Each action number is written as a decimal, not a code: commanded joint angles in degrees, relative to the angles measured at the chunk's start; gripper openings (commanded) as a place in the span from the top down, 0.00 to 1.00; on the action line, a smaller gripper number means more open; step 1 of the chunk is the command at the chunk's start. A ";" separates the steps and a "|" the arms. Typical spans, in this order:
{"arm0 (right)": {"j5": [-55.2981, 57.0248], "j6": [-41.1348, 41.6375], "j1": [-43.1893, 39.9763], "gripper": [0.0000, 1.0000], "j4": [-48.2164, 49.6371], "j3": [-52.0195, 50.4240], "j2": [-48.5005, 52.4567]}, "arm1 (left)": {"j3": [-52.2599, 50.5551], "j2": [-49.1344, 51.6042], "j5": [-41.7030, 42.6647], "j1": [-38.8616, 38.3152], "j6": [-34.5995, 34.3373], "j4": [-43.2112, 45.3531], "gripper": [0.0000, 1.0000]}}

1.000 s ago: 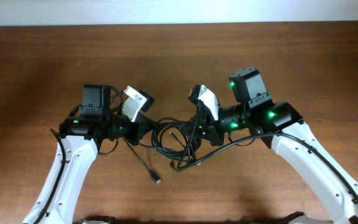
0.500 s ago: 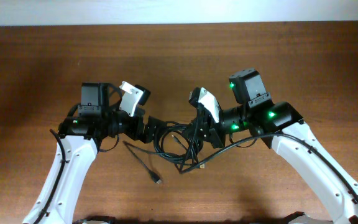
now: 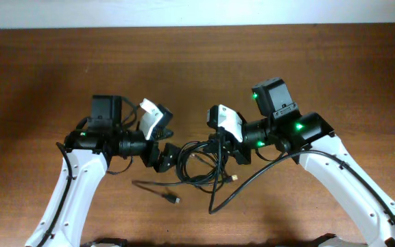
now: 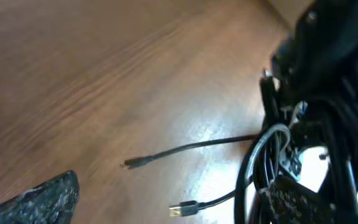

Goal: Untangle cables

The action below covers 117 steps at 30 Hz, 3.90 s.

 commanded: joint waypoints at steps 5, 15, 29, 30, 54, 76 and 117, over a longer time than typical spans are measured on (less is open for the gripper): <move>-1.77 -0.76 0.22 0.96 8.63 1.11 -3.91 | 0.57 -0.22 3.67 -3.50 9.29 -3.74 0.09; 1.31 6.86 0.20 0.96 7.04 1.11 -3.91 | 0.57 -0.22 -26.21 -4.31 -27.63 9.51 1.00; 10.08 17.35 0.22 0.96 4.50 1.11 -3.89 | 0.57 -0.22 -37.05 -4.31 -98.99 9.49 1.00; 10.05 17.40 0.20 0.96 4.50 1.11 -3.89 | 0.57 -0.22 -37.05 -4.31 -103.32 9.49 1.00; 10.05 17.99 0.22 0.96 4.24 1.11 -3.89 | 0.57 -0.22 -54.47 -3.13 -115.19 13.40 0.20; 15.19 25.99 0.00 0.96 6.60 1.11 -3.89 | 0.57 -15.17 -40.02 -3.26 -29.05 -1.09 0.01; 7.19 36.59 -1.31 0.96 12.68 1.11 -3.89 | 0.57 -14.40 -43.71 -17.11 -31.45 6.34 0.01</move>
